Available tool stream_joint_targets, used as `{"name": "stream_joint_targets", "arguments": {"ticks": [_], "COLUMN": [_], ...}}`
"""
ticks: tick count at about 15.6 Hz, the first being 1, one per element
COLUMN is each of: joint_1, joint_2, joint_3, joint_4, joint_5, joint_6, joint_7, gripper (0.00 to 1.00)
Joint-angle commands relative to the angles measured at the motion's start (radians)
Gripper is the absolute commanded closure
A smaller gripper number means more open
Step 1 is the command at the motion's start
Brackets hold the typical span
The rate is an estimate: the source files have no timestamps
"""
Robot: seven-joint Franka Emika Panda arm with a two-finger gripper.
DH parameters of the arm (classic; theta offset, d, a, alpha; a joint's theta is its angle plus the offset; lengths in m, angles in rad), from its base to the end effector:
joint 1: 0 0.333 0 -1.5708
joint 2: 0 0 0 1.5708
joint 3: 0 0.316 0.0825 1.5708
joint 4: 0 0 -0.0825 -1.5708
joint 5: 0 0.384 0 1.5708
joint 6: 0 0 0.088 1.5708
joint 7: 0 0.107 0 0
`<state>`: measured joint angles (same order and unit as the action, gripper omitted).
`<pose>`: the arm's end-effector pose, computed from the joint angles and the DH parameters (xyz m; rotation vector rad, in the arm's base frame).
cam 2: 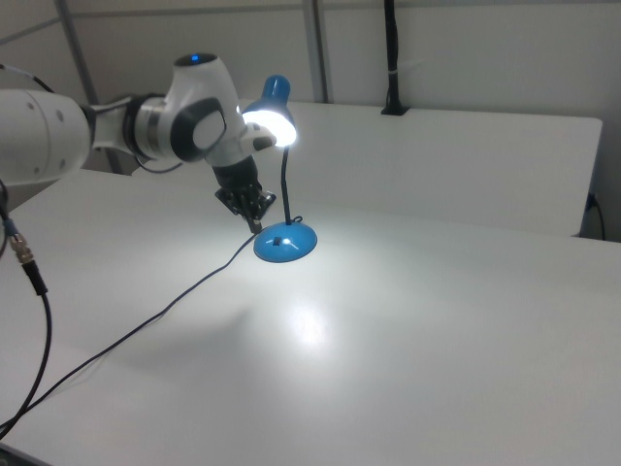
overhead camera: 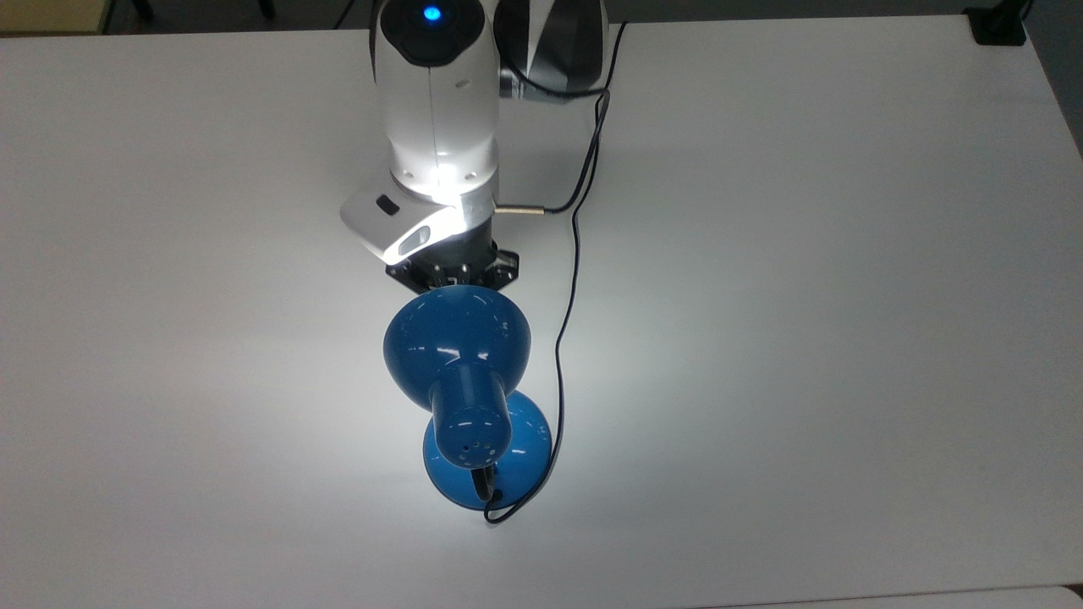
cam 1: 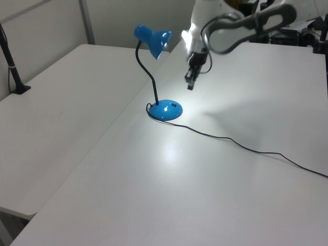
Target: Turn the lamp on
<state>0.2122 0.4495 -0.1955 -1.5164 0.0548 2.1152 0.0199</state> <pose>0.6993 0.0351 0.4222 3.1009 -0.0035 0.2464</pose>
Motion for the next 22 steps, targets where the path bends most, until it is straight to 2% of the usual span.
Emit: {"name": "stream_joint_targets", "arguments": {"ticks": [1, 2, 5, 6, 7, 10, 13, 15, 22], "joint_1": [-0.007, -0.008, -0.039, -0.066, -0.07, -0.063, -0.07, -0.063, -0.068], "joint_2": [-0.178, -0.205, -0.291, -0.33, -0.344, -0.354, -0.373, -0.376, -0.367], "joint_3": [0.005, 0.005, 0.007, 0.008, 0.008, 0.01, 0.007, 0.008, 0.002], "joint_4": [-0.079, -0.079, -0.079, -0.079, -0.079, -0.071, -0.068, -0.068, -0.05], "joint_5": [-0.032, -0.042, -0.047, -0.047, -0.047, -0.081, -0.085, -0.116, -0.122], "joint_6": [-0.266, -0.335, -0.461, -0.487, -0.501, -0.524, -0.508, -0.508, -0.504], "joint_7": [0.0, 0.0, 0.0, -0.001, 0.005, 0.02, 0.141, 0.189, 0.178], "gripper": [0.97, 0.93, 0.52, 0.3, 0.0, 0.0, 0.0, 0.0, 0.0]}}
